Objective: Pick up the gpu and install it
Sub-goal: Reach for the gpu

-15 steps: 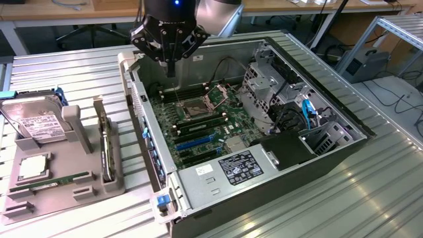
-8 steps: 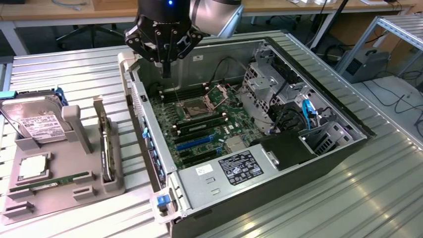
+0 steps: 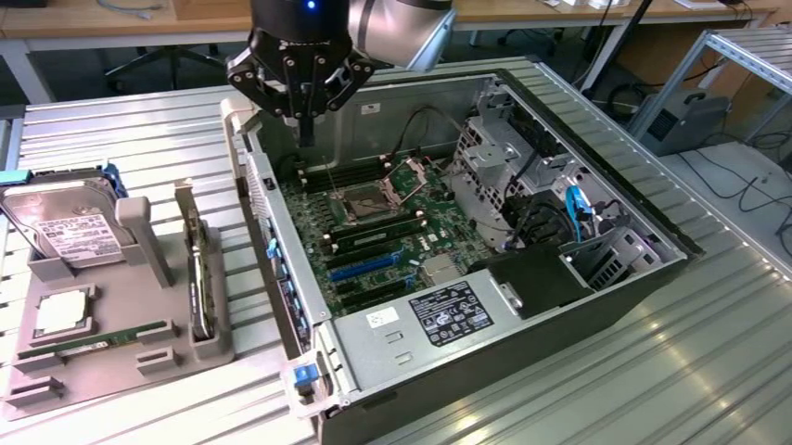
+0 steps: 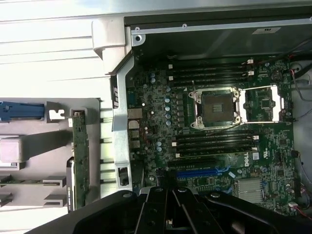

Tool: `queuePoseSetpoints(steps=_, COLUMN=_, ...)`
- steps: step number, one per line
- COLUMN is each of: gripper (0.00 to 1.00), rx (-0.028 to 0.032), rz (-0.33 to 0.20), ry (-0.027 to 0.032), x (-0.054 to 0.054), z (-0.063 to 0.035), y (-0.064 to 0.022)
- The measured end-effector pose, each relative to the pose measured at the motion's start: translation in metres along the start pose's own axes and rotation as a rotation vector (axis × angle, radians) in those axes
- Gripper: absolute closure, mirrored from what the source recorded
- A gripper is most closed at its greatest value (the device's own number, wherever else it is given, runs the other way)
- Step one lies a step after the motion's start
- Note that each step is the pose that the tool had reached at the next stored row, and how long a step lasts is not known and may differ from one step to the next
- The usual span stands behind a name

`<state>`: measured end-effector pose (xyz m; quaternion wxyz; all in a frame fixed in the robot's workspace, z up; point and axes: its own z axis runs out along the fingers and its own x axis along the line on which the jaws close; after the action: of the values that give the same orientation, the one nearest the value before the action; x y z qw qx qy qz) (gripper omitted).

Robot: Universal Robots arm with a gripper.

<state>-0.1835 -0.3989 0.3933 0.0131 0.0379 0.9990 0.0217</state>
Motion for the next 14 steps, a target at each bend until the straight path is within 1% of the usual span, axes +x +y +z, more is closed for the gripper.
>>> queuePoseSetpoints(steps=8, gripper=0.89, rx=-0.0001, rz=0.000, ry=-0.0001, x=0.009, z=-0.0002, y=-0.0007)
queuePoseSetpoints(steps=14, gripper=0.89, rx=0.0000, rz=0.000, ry=0.0000, x=0.013, z=-0.0003, y=-0.0010)
